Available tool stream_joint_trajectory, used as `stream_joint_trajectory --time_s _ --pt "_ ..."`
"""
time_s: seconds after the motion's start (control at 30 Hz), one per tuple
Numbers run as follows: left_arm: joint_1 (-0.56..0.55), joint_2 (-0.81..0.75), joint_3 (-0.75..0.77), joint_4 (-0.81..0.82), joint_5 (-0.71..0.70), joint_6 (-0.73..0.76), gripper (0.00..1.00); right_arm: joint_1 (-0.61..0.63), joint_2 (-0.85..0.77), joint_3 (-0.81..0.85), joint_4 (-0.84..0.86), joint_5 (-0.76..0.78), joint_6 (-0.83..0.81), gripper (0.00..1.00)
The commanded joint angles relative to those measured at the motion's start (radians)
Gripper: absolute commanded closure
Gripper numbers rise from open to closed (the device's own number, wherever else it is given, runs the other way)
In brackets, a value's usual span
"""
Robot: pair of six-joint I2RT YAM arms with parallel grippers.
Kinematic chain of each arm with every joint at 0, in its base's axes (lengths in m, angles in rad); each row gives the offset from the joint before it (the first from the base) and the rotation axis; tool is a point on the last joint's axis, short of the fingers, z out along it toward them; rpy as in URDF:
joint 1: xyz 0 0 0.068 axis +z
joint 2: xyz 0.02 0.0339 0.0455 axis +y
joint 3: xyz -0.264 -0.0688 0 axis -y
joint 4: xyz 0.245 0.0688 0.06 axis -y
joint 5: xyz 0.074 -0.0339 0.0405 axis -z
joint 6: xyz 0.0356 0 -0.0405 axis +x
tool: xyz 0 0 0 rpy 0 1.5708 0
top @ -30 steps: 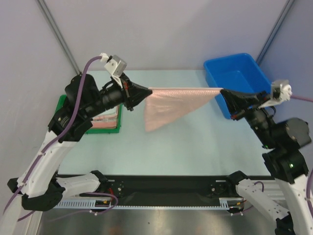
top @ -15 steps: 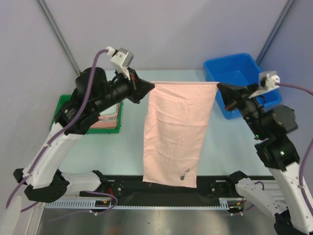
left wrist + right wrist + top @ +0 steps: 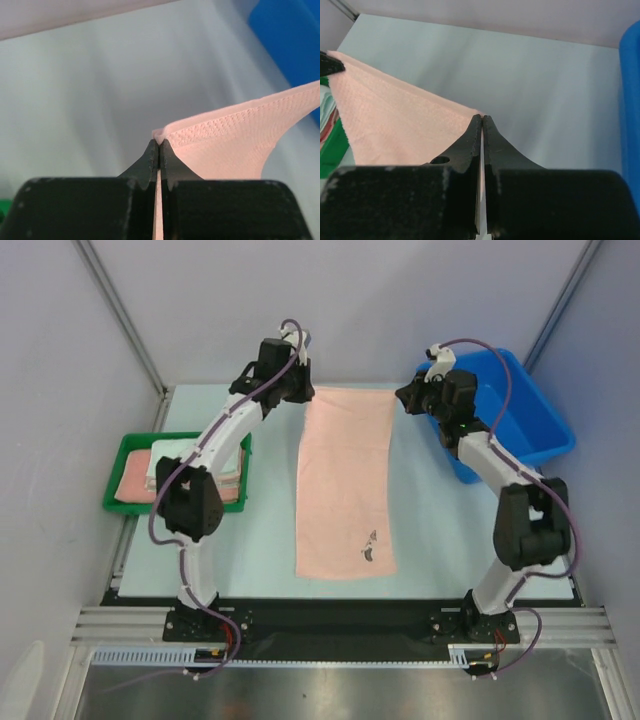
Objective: Fold and stack the towels
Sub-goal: Flatten out the crumpled towel, then fold the towel
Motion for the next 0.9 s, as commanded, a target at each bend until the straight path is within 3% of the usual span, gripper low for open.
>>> stream_joint_trajectory --time_s 0.0,0.17,0.47,0.57,0.87 --pt "0.044 0.123 0.231 0.065 0.027 0.083 1.0 -0.026 0.155 0.139 0.217 -0.111 -0.035 1.0" --pt "0.075 0.298 0.335 0.071 0.067 0.088 1.0 -0.046 0.321 0.231 0.251 -0.145 -0.037 1.0" --pt "0.075 0.226 0.149 0.128 0.05 0.139 1.0 -0.048 0.318 0.163 0.254 -0.194 -0.035 1.0" --pt "0.069 0.142 0.039 0.119 0.046 0.14 1.0 -0.043 0.239 0.101 0.197 -0.177 -0.032 1.0" --pt "0.012 -0.2 -0.479 0.202 0.061 0.094 1.0 0.015 -0.07 -0.233 0.066 -0.076 0.009 1.0"
